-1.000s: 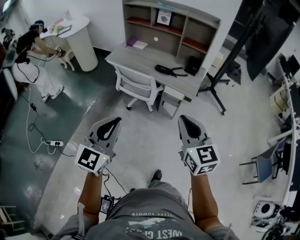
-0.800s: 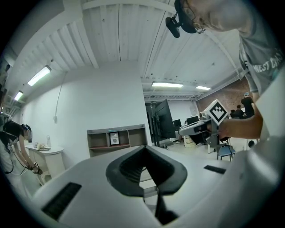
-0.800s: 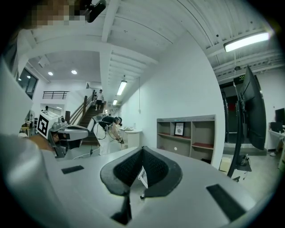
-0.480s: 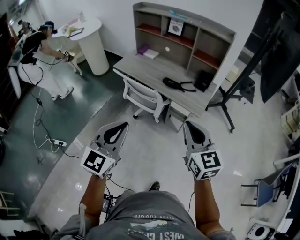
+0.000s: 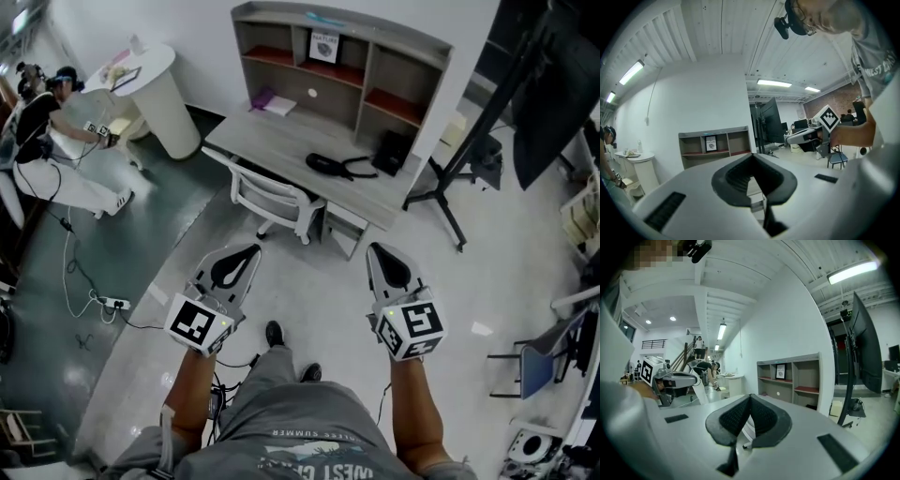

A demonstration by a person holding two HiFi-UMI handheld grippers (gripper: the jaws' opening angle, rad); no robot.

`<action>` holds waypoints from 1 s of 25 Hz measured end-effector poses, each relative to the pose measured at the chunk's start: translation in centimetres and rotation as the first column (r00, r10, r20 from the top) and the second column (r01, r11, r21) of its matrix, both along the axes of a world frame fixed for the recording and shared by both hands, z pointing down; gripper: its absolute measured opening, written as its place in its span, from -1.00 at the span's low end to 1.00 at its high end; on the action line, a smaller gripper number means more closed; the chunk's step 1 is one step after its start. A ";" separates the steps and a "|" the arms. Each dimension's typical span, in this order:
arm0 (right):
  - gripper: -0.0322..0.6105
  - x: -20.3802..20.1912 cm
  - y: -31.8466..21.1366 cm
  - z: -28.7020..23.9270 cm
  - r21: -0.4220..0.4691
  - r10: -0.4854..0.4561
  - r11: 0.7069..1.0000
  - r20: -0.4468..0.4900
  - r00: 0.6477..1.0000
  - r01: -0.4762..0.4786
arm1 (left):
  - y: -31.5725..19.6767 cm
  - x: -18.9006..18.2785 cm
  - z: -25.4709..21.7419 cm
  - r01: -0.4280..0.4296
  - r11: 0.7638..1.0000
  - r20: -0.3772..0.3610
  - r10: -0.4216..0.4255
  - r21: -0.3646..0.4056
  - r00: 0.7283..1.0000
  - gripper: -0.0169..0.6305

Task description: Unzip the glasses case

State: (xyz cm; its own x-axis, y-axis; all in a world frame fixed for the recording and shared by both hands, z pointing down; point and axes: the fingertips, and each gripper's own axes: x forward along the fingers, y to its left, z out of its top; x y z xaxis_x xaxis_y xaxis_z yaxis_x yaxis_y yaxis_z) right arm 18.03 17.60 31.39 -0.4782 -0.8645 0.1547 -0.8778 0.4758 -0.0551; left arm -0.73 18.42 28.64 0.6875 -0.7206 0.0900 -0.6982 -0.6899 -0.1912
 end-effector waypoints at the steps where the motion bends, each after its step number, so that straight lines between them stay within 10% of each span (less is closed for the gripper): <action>1: -0.87 0.4 -0.3 0.0 -0.001 0.009 1.000 -0.007 1.000 -0.009 | -0.7 0.5 0.1 -0.013 1.000 -0.003 0.013 -0.002 1.000 -0.95; 25: -0.86 -1.6 -16.0 2.7 -0.048 0.220 0.973 -0.088 0.971 -0.225 | -22.5 0.7 2.4 -0.276 0.961 -0.059 0.273 -0.037 0.960 -0.95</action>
